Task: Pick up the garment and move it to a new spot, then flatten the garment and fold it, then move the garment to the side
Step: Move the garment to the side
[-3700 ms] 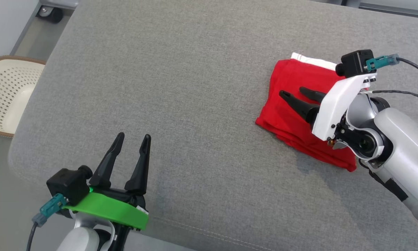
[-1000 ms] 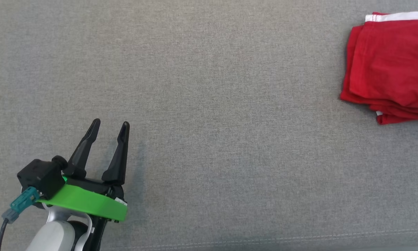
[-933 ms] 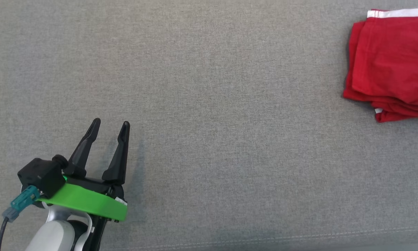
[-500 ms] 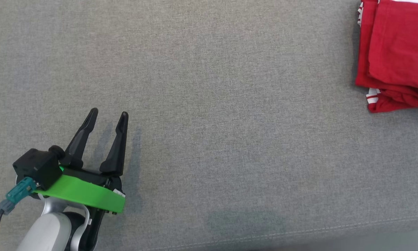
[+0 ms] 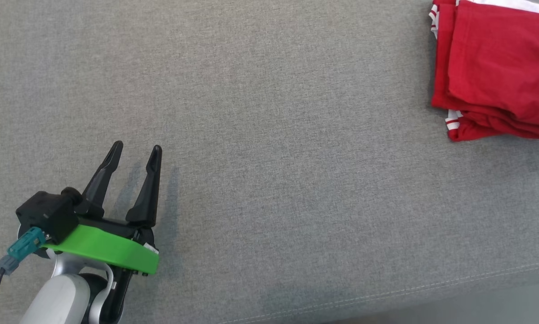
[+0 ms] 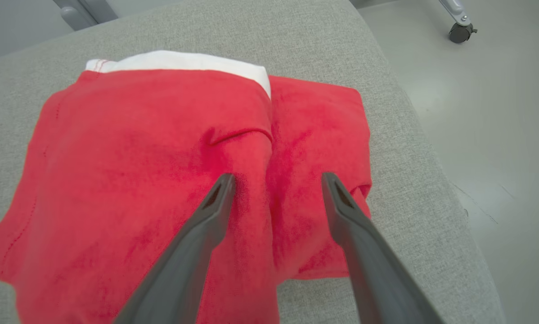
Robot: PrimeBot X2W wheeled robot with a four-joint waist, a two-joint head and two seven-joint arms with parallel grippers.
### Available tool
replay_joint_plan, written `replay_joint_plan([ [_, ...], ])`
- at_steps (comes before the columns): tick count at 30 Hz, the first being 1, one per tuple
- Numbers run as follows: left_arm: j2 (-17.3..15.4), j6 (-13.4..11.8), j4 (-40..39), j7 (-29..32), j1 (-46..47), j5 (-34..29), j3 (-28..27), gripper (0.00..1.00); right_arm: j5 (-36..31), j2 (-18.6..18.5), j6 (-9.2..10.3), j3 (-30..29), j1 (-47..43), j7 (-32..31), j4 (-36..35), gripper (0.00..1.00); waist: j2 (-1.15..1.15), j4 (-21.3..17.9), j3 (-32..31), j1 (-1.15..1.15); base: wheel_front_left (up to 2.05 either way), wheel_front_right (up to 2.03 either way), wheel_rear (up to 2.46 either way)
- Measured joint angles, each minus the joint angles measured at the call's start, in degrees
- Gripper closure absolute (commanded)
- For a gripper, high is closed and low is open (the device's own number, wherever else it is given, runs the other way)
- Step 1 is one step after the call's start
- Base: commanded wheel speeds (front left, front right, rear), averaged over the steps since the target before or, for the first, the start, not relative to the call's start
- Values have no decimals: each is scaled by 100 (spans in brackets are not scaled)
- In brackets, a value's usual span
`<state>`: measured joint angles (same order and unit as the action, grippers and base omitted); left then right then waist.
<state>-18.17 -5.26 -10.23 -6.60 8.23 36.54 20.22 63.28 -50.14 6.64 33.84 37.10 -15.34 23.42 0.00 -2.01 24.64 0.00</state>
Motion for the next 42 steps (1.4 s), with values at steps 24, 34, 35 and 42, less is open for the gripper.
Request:
replay_joint_plan([
  [24,91,-30,684,-412,-181,-200,-121,0,-1463,706,47,-7,-927,2996,-1350,0,0,-307,-1092,0,0,0,0],
  [34,111,-90,1227,-452,-386,-370,-289,0,-2013,1263,52,-46,-1889,2992,-1379,0,0,-4,-1585,0,0,0,0],
  [35,127,-91,1316,-482,-393,-379,-337,0,-2149,1429,52,-59,-2056,2992,-1365,0,0,96,-1653,0,0,0,0],
  [42,185,-140,1650,-556,-660,-449,-380,0,-2592,2012,52,-193,-2516,2993,-1217,0,0,432,-1903,0,0,0,0],
])
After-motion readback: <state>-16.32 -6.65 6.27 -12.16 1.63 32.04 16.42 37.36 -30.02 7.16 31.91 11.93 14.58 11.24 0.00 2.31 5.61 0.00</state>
